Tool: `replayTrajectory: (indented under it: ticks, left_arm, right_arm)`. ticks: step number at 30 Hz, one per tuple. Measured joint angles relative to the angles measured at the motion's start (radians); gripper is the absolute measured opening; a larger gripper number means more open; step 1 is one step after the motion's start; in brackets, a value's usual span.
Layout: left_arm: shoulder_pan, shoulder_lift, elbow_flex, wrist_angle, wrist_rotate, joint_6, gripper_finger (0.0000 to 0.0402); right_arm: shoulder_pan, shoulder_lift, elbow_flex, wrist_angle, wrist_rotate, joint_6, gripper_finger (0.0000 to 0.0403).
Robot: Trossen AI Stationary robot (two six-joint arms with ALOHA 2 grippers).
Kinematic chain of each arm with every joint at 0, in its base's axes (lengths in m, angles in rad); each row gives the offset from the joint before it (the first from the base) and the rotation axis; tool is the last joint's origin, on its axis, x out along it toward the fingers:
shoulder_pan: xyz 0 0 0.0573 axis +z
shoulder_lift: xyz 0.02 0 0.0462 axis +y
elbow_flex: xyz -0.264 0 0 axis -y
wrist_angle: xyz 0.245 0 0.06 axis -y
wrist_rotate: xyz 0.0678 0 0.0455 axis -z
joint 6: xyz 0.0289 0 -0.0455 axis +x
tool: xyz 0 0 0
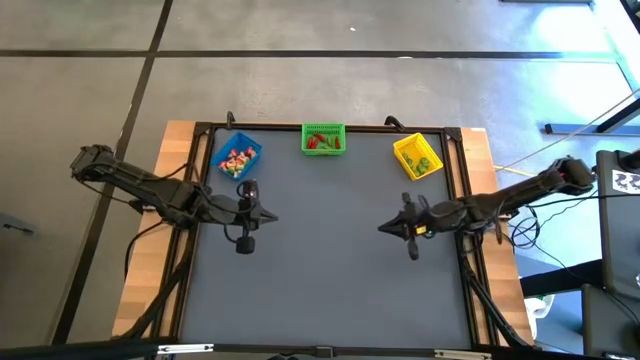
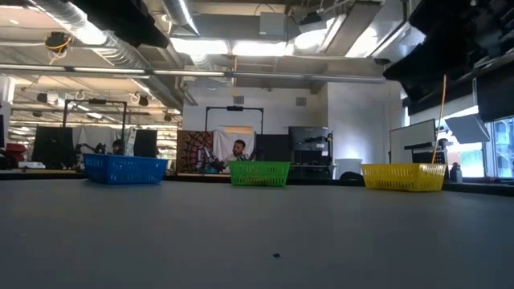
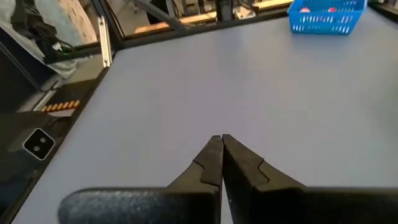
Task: Sort produce into baskets
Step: Return to Home Position
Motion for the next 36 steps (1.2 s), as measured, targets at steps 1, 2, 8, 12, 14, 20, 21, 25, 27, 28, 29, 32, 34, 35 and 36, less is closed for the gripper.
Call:
replayTrajectory:
  ticks: [1,2,8,12,14,20,21,25,27,28,29,32,34,35,36]
  left_arm:
    - [-0.003,0.0,0.0,0.005,0.001,0.008,0.0013]
    - [-0.008,0.0,0.0,0.016,0.004,0.022,0.0013]
    - [-0.052,-0.035,-0.031,0.068,0.016,0.07,0.0013]
    - [-0.083,-0.123,-0.134,0.169,0.019,0.053,0.0013]
    - [-0.097,-0.18,-0.19,0.234,0.021,0.042,0.0013]
    - [-0.128,-0.335,-0.343,0.374,0.02,0.033,0.0013]
    - [-0.129,-0.359,-0.366,0.396,0.02,0.038,0.0013]
    - [-0.129,-0.451,-0.451,0.475,0.02,0.058,0.0013]
    - [-0.129,-0.499,-0.486,0.491,0.034,0.069,0.0013]
    - [-0.129,-0.526,-0.5,0.491,0.037,0.068,0.0013]
    - [-0.129,-0.553,-0.513,0.488,0.038,0.068,0.0013]
    - [-0.124,-0.637,-0.544,0.448,0.05,0.068,0.0013]
    - [-0.111,-0.695,-0.561,0.423,0.063,0.068,0.0013]
    - [-0.103,-0.729,-0.57,0.408,0.063,0.068,0.0013]
    - [-0.095,-0.762,-0.58,0.392,0.063,0.068,0.0013]
  right_arm:
    - [0.0,-0.029,-0.015,-0.001,0.0,-0.002,0.0011]
    - [0.0,-0.058,-0.027,-0.007,0.002,-0.003,0.0011]
    - [0.0,-0.201,-0.08,-0.007,0.014,-0.032,0.0011]
    - [0.0,-0.307,-0.13,-0.003,0.019,-0.055,0.0011]
    - [0.0,-0.363,-0.161,-0.008,0.027,-0.056,0.0011]
    - [0.0,-0.525,-0.235,-0.006,0.043,-0.055,0.0011]
    - [0.0,-0.551,-0.245,-0.006,0.042,-0.056,0.0011]
    - [0.0,-0.644,-0.28,-0.007,0.042,-0.082,0.0011]
    - [0.0,-0.68,-0.297,-0.009,0.042,-0.092,0.0011]
    - [0.0,-0.7,-0.308,-0.013,0.039,-0.099,0.0011]
    - [0.0,-0.717,-0.318,-0.015,0.032,-0.105,0.0011]
    - [0.0,-0.764,-0.328,-0.043,0.007,-0.109,0.0011]
    - [0.0,-0.789,-0.329,-0.082,0.006,-0.11,0.0011]
    - [0.0,-0.801,-0.329,-0.103,0.006,-0.112,0.0011]
    - [0.0,-0.814,-0.329,-0.105,0.006,-0.112,0.0011]
